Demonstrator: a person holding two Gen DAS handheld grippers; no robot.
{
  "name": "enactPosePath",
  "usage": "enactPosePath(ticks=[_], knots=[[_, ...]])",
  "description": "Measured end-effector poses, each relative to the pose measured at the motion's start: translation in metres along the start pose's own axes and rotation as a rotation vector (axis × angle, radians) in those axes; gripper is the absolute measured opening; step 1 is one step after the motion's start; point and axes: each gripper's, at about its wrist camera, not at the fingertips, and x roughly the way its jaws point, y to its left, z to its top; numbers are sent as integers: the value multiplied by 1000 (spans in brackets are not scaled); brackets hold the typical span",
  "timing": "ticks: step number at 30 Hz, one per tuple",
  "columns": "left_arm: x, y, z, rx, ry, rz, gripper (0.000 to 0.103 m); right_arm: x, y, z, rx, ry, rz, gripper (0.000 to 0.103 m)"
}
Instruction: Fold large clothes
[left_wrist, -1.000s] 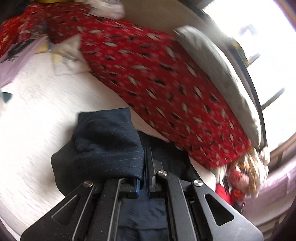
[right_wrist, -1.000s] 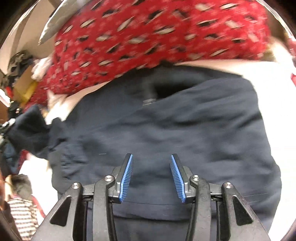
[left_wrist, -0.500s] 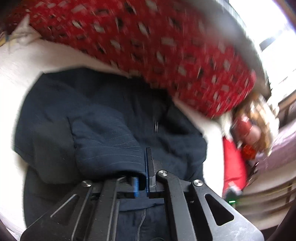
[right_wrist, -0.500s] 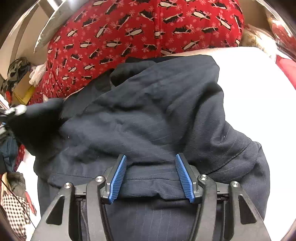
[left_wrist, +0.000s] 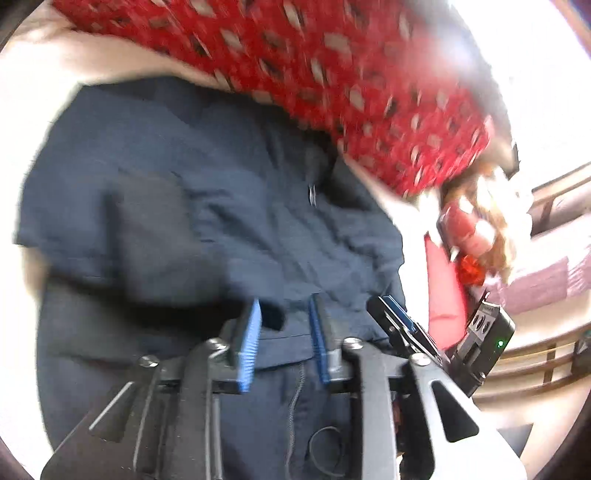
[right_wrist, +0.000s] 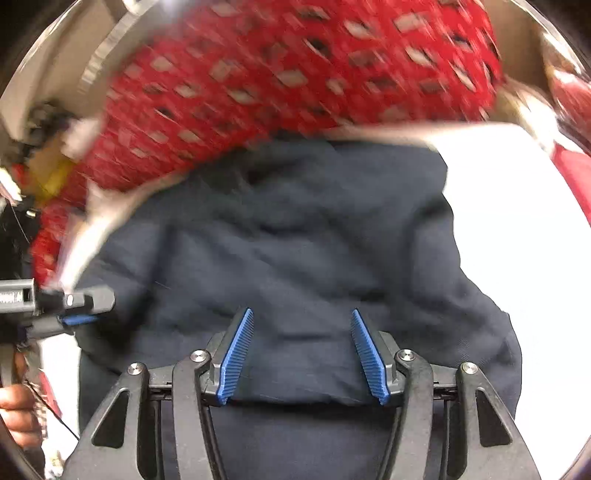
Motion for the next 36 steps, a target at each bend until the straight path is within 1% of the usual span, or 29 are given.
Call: enactPosePath(ticks=[1, 2, 3, 4, 5, 7, 8, 10, 12, 14, 15, 16, 17, 19, 20, 22, 24, 26, 28, 30, 33, 34, 36], knots=[[-13, 9, 0, -10, -39, 19, 30, -8, 15, 3, -44, -35, 31, 58], [-25, 20, 0, -18, -75, 56, 30, -11, 28, 4, -89, -54, 52, 58], [-30, 29, 1, -22, -92, 110, 30, -13, 50, 5, -164, -67, 79, 58], [-34, 41, 1, -37, -103, 163, 30, -13, 64, 4, -212, -67, 93, 61], [-36, 53, 2, -68, -109, 184, 30, -10, 85, 1, -283, -59, 114, 63], [-35, 76, 2, -137, -93, 146, 30, -2, 120, -7, -410, -45, 113, 64], [-33, 85, 0, -168, -83, 131, 30, 5, 142, -15, -500, -40, 84, 64], [-25, 91, -3, -192, -75, 126, 30, 17, 167, -24, -612, -38, 19, 64], [-22, 94, -4, -213, -71, 113, 30, 31, 189, -30, -701, -35, -22, 64], [-21, 93, -4, -231, -75, 104, 30, 40, 205, -32, -754, -62, -59, 60], [-21, 93, -3, -235, -77, 97, 30, 40, 207, -33, -761, -77, -56, 41], [-22, 93, -3, -237, -78, 89, 30, 38, 208, -31, -756, -91, -35, 10], [-23, 93, -4, -234, -80, 81, 30, 34, 204, -26, -710, -90, 2, 9], [-22, 92, -3, -232, -77, 76, 30, 20, 183, -12, -558, -104, 87, 9], [-22, 93, -4, -237, -74, 67, 31, 14, 172, -6, -486, -113, 114, 9], [-19, 94, -3, -247, -66, 54, 31, 2, 135, 10, -297, -128, 158, 8], [-16, 91, -4, -252, -61, 53, 31, -8, 86, 22, -72, -128, 223, 5], [-14, 90, -4, -263, -60, 59, 31, -14, 41, 25, 107, -122, 264, 4], [-14, 90, -5, -276, -68, 55, 35, -18, 3, 23, 227, -123, 261, 3], [-15, 90, -5, -284, -71, 49, 38, -18, -26, 19, 308, -119, 249, 3], [-18, 92, -3, -314, -79, 29, 38, -16, -66, 3, 433, -87, 249, 3], [-19, 94, -2, -333, -86, 5, 38, -14, -75, -2, 465, -75, 251, 4], [-21, 94, 2, -355, -104, -35, 38, -9, -89, -7, 522, -51, 304, 12]])
